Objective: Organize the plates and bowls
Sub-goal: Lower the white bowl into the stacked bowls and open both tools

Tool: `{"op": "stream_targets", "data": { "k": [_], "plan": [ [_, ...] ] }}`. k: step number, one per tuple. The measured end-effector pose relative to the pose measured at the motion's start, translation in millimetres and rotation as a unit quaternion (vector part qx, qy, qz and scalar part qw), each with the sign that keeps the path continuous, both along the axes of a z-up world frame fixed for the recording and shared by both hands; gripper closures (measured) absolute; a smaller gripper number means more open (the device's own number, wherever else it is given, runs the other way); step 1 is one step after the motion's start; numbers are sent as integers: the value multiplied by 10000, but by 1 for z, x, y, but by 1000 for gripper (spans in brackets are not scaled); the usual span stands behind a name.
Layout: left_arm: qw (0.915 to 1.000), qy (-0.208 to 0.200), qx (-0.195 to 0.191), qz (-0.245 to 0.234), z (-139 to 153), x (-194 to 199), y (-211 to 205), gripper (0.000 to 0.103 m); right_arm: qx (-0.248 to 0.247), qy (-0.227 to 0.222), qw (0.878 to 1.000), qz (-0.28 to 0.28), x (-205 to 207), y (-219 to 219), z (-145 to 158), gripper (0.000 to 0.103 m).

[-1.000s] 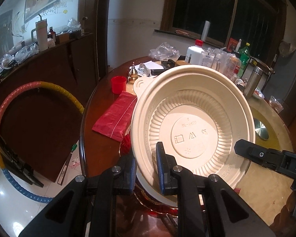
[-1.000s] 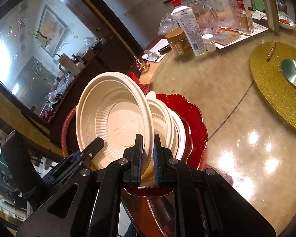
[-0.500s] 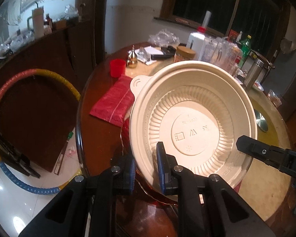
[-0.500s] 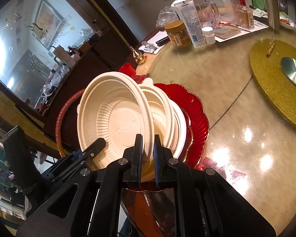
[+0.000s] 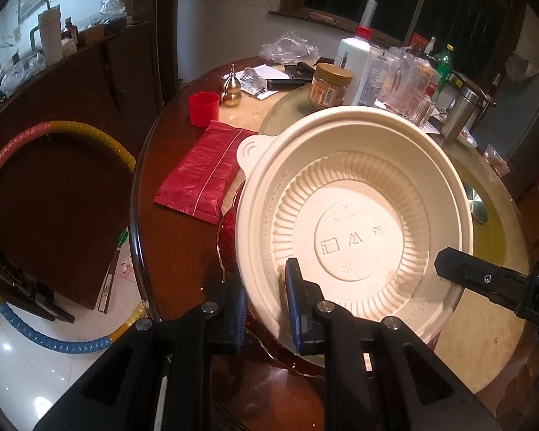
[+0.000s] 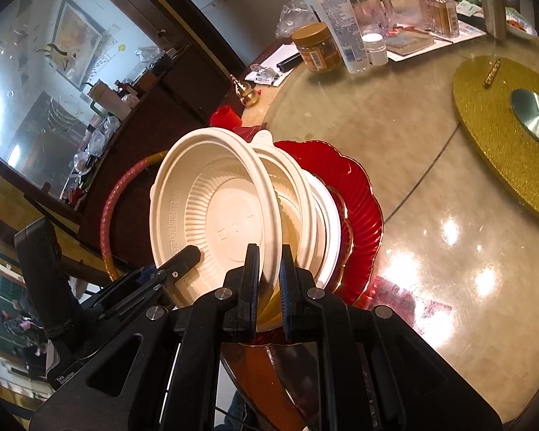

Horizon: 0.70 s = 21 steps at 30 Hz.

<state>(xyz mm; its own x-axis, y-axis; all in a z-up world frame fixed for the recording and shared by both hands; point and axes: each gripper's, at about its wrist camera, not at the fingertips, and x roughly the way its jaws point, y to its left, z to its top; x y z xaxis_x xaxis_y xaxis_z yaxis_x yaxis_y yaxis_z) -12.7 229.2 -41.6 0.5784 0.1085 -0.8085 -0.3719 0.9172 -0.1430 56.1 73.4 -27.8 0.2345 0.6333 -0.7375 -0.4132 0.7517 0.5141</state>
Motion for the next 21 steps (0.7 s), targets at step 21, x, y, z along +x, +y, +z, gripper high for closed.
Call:
{"op": "stream_targets", "data": {
  "k": [21],
  "plan": [
    [9996,-145,236,94,9,7,2,84,371,556,9978,3,13,-5,-4,89]
  ]
}}
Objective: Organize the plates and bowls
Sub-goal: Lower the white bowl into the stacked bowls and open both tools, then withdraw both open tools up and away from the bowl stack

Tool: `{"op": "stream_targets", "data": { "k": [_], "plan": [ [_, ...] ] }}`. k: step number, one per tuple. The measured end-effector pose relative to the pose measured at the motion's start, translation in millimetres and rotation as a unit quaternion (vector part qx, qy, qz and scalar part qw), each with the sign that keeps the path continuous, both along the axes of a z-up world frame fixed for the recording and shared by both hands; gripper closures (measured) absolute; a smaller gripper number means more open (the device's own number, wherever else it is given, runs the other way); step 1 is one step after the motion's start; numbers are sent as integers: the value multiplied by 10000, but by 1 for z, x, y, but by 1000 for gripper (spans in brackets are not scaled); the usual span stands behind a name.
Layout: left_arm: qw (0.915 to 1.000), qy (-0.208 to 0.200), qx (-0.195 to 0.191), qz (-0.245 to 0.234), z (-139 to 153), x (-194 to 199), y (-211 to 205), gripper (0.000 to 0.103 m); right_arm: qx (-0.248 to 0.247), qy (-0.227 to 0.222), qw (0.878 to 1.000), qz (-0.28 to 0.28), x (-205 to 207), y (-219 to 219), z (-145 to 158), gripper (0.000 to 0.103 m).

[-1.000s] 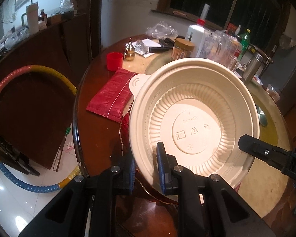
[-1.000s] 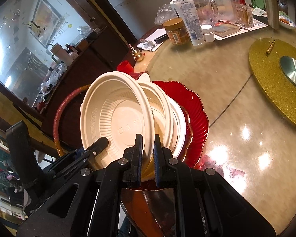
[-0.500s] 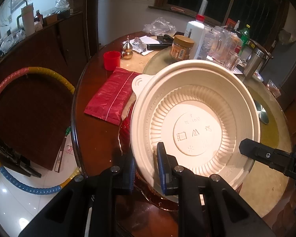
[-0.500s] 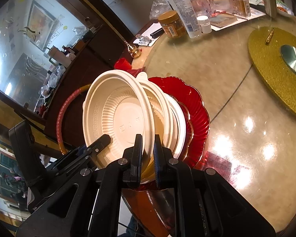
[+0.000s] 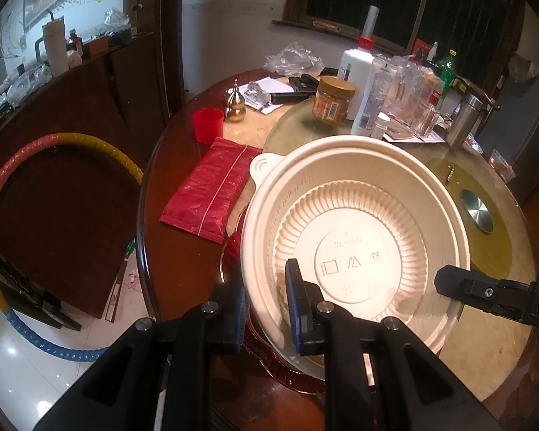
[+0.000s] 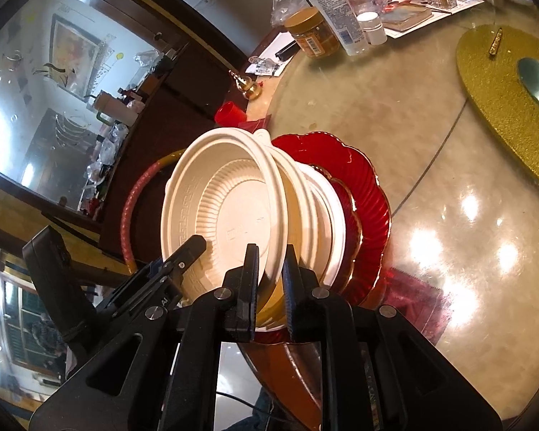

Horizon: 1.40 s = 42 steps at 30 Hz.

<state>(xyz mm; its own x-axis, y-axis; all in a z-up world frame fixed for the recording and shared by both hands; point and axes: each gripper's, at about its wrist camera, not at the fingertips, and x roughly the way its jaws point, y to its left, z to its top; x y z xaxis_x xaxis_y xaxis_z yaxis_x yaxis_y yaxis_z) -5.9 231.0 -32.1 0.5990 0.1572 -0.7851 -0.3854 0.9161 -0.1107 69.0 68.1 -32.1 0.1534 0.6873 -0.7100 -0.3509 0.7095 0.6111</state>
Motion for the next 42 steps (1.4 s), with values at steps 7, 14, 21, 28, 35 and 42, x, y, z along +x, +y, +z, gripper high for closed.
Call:
{"op": "stream_targets", "data": {
  "k": [7,14,21,28,35,42],
  "plan": [
    [10000,-45,59,6,3,2,-1,84,74,144,9999,48,-1,1,0,77],
    [9999,-68,96,24,4,4,-1,84,90,154,9998,133,-3,0,3,64],
    [9998,-62,174,83,4,3,-1,72,60,157,9998,112,-3,-4,4,61],
    [9992,-155,331,138,9,0,-3,62,41,109,9999,118,-5,-6,7,48],
    [9985,-265,437,196,14,-5,-4,50,-57,-83,9999,45,-5,-10,14,32],
    [9982,-308,458,235,16,-10,-6,30,-246,-343,9991,81,-11,-9,19,30]
  ]
}}
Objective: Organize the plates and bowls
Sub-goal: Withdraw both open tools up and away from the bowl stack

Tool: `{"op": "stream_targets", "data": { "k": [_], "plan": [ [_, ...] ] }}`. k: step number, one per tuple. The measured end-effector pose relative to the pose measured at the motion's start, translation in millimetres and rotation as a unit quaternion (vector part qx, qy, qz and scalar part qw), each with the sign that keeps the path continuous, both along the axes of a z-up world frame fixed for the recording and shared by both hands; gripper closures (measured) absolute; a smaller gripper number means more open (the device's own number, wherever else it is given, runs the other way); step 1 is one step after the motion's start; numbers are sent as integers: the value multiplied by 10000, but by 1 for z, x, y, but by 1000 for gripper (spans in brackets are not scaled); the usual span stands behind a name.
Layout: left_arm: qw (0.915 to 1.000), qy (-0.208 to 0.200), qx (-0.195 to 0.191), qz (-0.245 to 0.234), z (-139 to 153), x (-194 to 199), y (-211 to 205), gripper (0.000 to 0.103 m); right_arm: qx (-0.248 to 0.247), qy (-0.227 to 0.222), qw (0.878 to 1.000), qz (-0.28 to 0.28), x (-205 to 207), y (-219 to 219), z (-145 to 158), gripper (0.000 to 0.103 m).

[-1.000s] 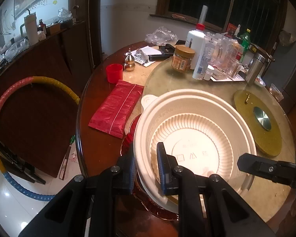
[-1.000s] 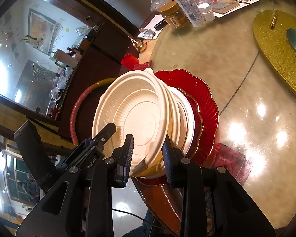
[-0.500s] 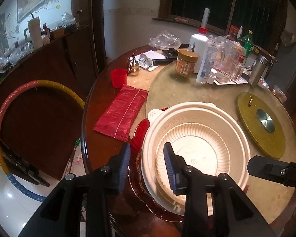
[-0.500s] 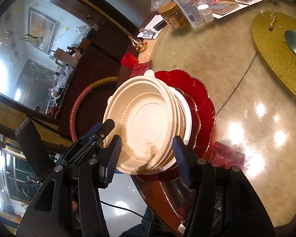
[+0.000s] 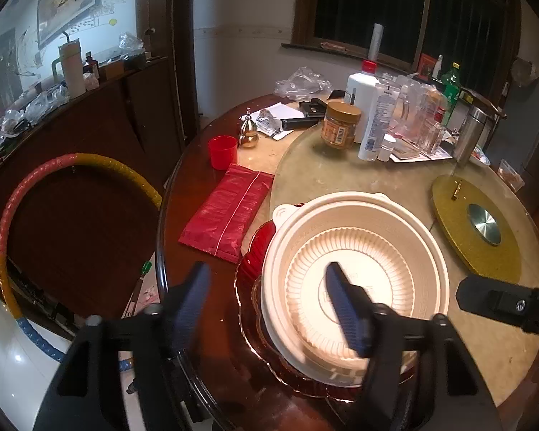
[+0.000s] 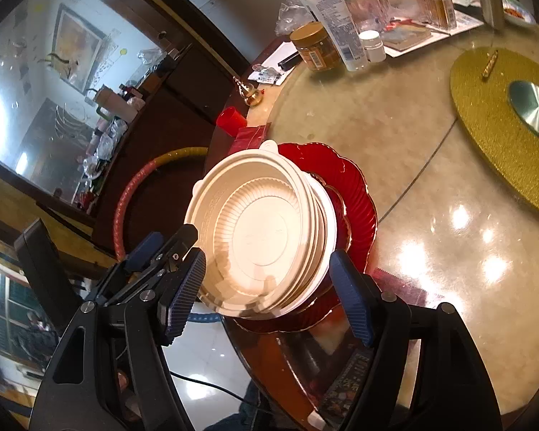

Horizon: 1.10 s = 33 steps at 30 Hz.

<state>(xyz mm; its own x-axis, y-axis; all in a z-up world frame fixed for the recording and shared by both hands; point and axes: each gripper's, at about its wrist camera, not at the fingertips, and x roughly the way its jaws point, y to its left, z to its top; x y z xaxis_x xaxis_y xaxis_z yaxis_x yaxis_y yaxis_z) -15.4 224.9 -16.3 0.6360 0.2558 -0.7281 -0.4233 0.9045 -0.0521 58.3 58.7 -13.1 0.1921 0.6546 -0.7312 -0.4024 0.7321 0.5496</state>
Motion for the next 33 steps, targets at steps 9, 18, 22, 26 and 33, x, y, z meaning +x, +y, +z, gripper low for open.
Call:
{"op": "stream_targets", "data": {
  "k": [9,18,22,26,33],
  "plan": [
    [10000,19,3,96,1,-9,-2,23,-557,-778,9947,367,-19,9,14,12],
    [9999,-131,21,10,6,-21,-16,22,-1592,-2285,9561,917,-52,12,20,5],
    [9999,-124,100,-33,6,-24,-24,21,-1672,-2542,9465,1076,-61,6,15,1],
    [9999,-102,119,-33,4,-24,-30,17,-1625,-2762,9418,1017,-67,-6,17,1],
    [9997,-10,223,-130,3,-22,-45,16,-1555,-2811,9418,987,-69,-18,13,1]
  ]
}}
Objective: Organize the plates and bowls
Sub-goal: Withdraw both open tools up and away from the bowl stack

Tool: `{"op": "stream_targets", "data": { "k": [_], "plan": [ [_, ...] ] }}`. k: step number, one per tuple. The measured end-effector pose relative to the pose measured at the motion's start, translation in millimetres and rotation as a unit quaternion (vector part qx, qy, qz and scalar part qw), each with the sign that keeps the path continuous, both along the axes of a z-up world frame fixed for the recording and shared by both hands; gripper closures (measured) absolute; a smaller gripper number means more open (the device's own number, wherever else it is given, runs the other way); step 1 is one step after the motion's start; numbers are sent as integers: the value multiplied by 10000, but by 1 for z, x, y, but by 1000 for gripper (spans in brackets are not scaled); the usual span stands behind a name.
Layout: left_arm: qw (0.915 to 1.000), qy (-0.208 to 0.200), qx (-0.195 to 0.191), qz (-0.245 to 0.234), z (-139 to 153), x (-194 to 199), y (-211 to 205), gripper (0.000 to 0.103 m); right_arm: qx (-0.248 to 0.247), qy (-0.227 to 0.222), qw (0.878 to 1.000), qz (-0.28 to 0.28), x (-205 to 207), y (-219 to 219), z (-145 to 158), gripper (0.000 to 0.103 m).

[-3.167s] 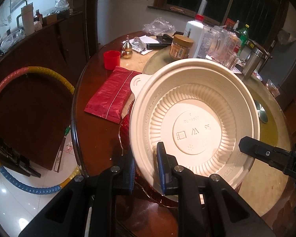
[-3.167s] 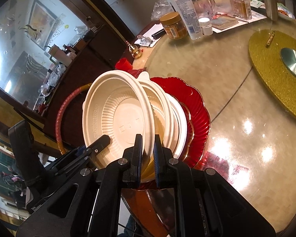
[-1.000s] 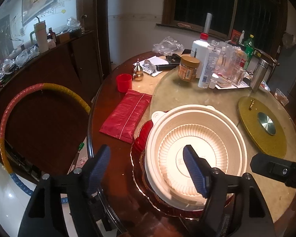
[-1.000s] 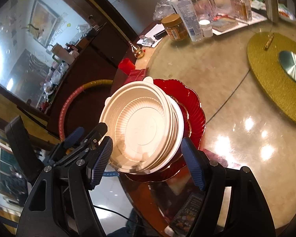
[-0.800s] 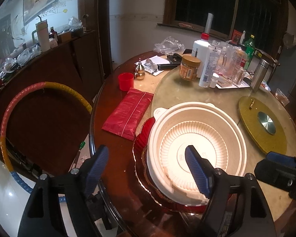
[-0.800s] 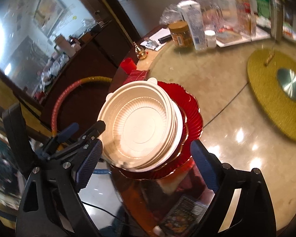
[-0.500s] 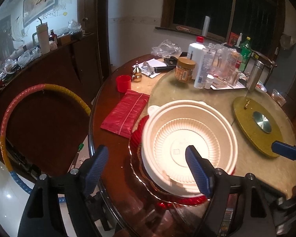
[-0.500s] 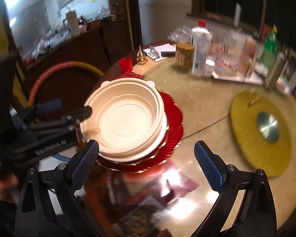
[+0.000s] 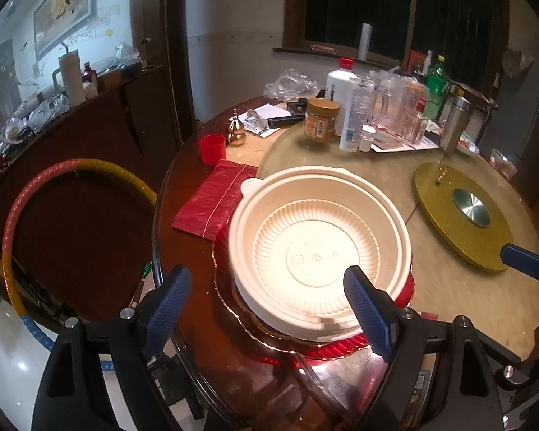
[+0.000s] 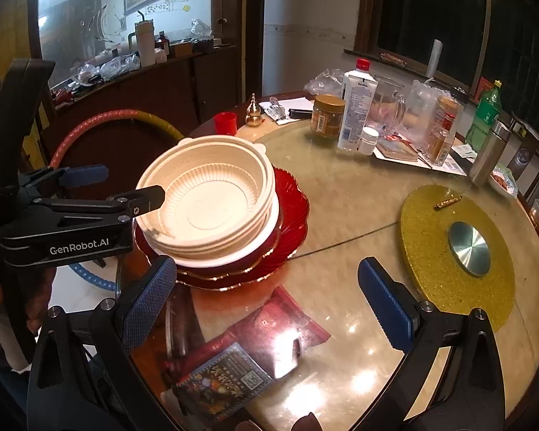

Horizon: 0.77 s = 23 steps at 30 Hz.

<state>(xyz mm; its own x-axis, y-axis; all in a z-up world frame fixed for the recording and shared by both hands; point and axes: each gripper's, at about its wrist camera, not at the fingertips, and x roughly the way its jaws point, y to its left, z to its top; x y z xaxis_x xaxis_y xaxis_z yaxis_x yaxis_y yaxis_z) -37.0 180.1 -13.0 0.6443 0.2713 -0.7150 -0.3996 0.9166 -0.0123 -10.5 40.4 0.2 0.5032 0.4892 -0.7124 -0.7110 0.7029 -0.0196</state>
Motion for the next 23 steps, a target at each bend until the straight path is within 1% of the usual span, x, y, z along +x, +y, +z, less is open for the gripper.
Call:
{"op": "stream_targets", "data": {
  "k": [6,8,9,11,14,19,23],
  "plan": [
    [10000,27,50,-73,1,2,-8,14,-61,78,9999,18,1,-3,-9,1],
    [9999,5,-19,-129,1,2,-9,8,-59,51,10000,52,0,-3,-9,1],
    [9999,-13,-39,-134,1,2,-9,0,-56,30,10000,74,-1,-4,-9,1],
    [9998,-113,-40,-174,3,0,-10,0,-53,-3,9999,103,-2,-4,-8,1],
    [9996,-129,-87,-250,3,1,-11,0,-45,-31,9999,129,-3,-3,-7,1],
    [9994,-217,186,-200,6,0,-16,0,-34,-48,9999,157,-4,-2,-6,1],
    [9995,-168,160,-198,5,2,-15,0,-28,-61,9998,182,-6,-1,-4,1]
  ]
}}
